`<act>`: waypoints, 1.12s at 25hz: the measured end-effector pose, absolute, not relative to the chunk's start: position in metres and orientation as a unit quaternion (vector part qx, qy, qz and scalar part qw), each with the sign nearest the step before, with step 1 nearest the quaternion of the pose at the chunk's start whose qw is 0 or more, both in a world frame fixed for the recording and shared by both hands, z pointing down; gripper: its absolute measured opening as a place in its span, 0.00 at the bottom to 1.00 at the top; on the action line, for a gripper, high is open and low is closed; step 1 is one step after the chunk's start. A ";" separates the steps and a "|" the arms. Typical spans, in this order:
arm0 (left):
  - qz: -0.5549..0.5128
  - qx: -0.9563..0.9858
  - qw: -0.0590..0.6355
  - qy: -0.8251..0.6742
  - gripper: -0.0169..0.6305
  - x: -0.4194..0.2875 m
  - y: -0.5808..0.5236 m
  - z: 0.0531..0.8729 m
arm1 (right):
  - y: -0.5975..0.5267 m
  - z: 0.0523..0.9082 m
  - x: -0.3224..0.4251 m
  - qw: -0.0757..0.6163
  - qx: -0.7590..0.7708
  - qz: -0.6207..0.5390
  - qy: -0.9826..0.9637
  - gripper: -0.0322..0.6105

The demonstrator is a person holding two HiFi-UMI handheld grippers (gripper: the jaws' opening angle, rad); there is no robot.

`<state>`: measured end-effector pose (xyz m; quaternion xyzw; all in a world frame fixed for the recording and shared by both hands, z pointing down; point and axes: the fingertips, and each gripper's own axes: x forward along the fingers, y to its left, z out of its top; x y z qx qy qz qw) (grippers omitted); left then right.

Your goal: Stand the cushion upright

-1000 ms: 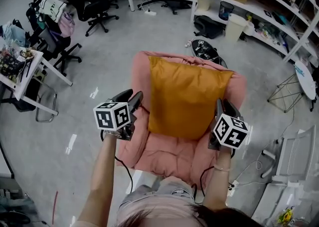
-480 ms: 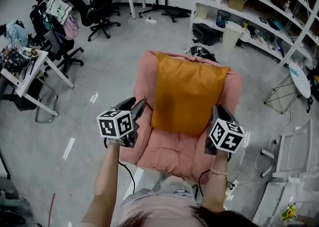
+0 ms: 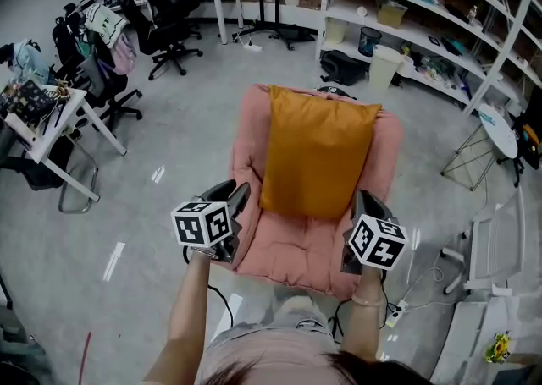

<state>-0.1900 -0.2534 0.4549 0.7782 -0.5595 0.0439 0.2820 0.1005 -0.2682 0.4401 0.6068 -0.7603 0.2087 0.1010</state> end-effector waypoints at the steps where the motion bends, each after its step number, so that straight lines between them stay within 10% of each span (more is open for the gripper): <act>1: 0.043 0.778 0.282 -0.560 0.26 -0.191 -0.245 0.455 | -0.261 0.439 0.099 0.098 0.607 0.208 -0.761 0.12; 28: 0.016 0.778 0.265 -0.569 0.19 -0.221 -0.026 0.435 | -0.045 0.400 0.057 0.085 0.602 0.156 -0.778 0.10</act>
